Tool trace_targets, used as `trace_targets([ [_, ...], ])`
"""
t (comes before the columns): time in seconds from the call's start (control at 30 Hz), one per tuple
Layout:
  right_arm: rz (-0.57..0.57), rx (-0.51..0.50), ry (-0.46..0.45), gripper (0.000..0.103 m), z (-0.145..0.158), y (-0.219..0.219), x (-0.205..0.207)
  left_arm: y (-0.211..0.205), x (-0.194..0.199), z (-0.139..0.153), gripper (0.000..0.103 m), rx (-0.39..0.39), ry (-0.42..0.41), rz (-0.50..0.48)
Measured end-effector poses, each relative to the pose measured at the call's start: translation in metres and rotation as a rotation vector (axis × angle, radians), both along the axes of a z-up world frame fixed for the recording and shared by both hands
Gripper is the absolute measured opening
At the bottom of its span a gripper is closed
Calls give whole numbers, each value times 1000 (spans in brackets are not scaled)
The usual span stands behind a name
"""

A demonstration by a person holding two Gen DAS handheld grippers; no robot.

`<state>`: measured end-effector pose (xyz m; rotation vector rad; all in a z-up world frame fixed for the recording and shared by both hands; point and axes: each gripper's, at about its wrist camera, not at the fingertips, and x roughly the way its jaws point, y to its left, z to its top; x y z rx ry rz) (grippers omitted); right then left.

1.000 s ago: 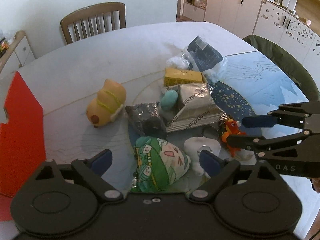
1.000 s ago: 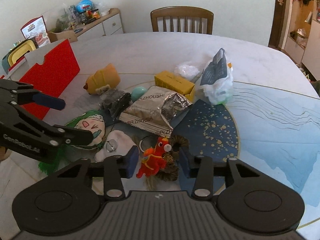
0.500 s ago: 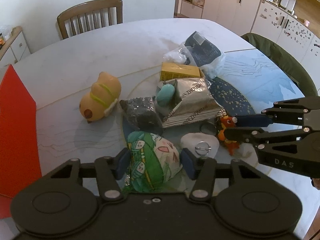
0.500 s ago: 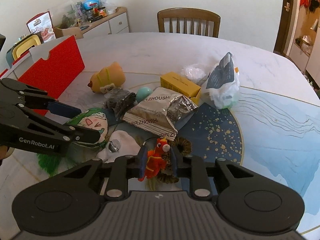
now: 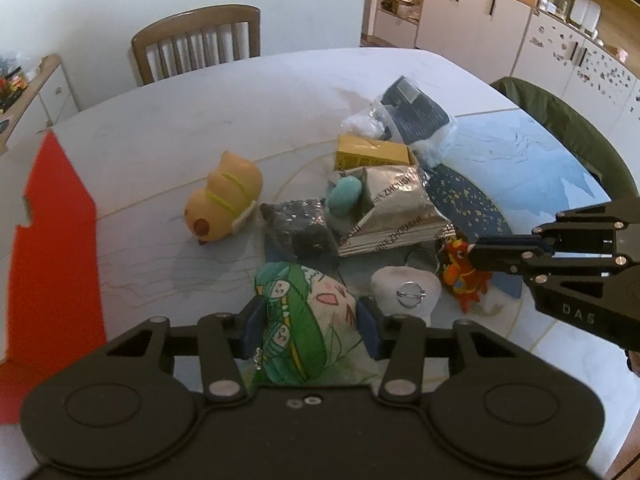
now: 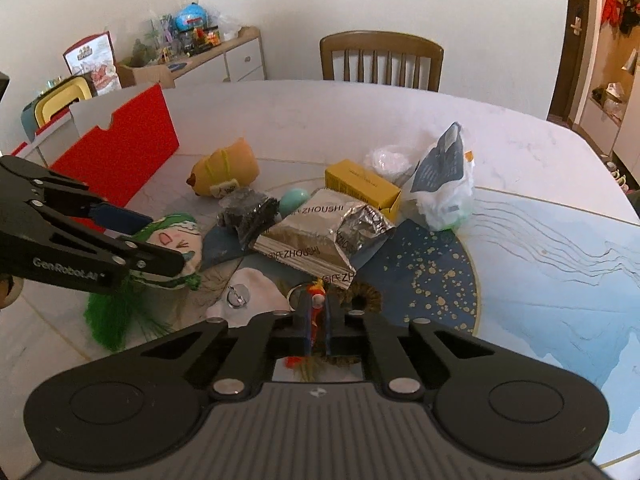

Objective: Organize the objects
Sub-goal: 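Grasp the red parrot keychain with the right tool while the left tool grasps the green-haired plush doll, then carry the parrot keychain and plush doll with both tools over the white box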

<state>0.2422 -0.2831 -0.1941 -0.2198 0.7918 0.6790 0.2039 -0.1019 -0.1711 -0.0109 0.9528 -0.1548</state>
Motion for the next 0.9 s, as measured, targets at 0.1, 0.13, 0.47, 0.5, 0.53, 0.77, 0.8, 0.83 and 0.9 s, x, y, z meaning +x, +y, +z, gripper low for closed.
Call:
trace_targets([
  [0.1,-2,15,-12,6,6,-5,-3,6,-6,10,47,-15,-12,24],
  [0.13,-1,19,-15,6,8,-7,-3,8,-8,13,47,-19,-15,32],
  [0.47,-1,22,30,9,6,-12,-1,22,-26,31,47,-45,-41,97],
  [0.5,-5,20,39,10,5,-11,1,22,-26,31,47,-44,-40,101],
  [0.53,-8,19,48,10,3,-10,2,23,-27,30,47,-46,-39,105],
  [0.77,-37,13,87,25,-8,-5,17,24,-36,28,47,-140,-65,30],
  [0.8,-38,17,91,29,-10,-5,19,24,-37,28,47,-137,-65,29],
  [0.83,-40,20,96,30,-11,-4,21,25,-38,28,47,-139,-66,28],
  [0.9,-38,21,106,30,-12,-2,23,26,-39,26,47,-141,-63,34],
])
